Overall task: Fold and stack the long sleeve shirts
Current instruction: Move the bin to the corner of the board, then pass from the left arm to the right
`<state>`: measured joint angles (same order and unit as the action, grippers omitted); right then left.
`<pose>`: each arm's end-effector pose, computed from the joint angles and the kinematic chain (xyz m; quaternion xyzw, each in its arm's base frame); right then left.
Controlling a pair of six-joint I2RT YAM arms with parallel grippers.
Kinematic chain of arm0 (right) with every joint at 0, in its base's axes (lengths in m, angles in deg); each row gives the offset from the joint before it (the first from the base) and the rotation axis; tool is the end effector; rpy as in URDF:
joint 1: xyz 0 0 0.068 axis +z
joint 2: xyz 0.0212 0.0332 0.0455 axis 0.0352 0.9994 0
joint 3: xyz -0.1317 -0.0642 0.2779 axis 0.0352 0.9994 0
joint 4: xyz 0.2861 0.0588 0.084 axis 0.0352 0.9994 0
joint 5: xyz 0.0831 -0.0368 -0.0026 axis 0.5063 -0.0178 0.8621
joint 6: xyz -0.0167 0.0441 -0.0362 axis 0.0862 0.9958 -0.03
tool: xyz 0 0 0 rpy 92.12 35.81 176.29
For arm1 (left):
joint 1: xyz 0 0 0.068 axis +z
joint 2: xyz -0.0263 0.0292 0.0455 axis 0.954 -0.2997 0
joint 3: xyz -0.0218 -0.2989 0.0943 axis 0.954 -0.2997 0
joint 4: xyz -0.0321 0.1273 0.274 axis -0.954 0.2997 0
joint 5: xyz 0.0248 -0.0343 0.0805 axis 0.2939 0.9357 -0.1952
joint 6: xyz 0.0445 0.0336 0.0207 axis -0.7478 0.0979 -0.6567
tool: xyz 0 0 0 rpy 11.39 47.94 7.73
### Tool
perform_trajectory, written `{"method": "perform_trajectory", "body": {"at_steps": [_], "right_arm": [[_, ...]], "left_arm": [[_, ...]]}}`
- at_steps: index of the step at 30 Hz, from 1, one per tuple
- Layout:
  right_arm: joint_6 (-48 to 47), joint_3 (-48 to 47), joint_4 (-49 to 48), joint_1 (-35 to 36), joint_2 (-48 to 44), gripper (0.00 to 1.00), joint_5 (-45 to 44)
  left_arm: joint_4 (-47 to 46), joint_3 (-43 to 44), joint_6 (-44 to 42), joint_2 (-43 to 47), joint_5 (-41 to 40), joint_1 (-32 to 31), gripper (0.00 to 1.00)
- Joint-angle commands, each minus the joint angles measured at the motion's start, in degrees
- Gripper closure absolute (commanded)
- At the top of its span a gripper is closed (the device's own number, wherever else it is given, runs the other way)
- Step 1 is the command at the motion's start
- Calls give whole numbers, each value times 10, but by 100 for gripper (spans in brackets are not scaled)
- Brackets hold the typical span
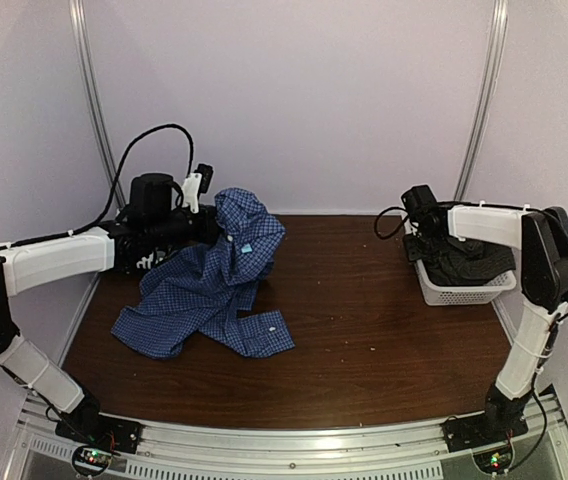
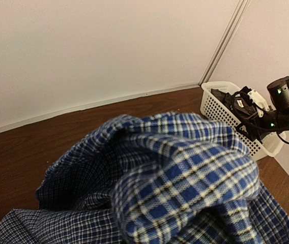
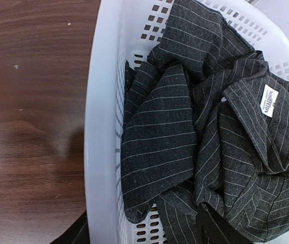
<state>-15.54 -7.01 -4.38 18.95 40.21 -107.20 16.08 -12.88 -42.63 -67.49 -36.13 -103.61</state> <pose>0.4281 0.1144 0.2254 -0.0247 0.9495 -0.1114 0.2921 0.3341 -0.2117 0.3192 0.1222 0.7962 -0.3376 0.4870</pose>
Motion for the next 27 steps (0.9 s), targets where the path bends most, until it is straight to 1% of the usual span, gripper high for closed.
{"method": "perform_trajectory", "body": {"at_steps": [1,4,7,11,15,16,17,18,19,23,27], "right_arm": [[-12,-9,8,-38,5,37,-26],[-9,-9,7,-41,-4,34,-25],[-9,4,-13,-33,-32,25,21],[-15,22,-51,17,-94,15,90],[-3,39,-104,75,-142,11,198],[7,46,-122,88,-151,11,255],[18,56,-145,100,-161,10,278],[31,69,-175,114,-169,9,330],[42,79,-201,127,-176,9,361],[74,94,-275,182,-186,6,441],[98,98,-324,211,-180,4,518]], "left_arm": [[-34,-4,4,-8,9,5,92],[-33,-2,5,-12,14,5,92],[-37,0,7,-13,20,5,92],[-41,11,19,-18,52,5,92],[-63,21,47,-20,99,2,92],[-70,24,54,-22,108,2,92],[-75,27,60,-23,115,0,91],[-79,30,64,-25,120,-3,91],[-81,35,67,-28,121,-7,91],[-78,60,73,-43,125,-22,91],[-80,75,84,-56,133,-32,91]]}}
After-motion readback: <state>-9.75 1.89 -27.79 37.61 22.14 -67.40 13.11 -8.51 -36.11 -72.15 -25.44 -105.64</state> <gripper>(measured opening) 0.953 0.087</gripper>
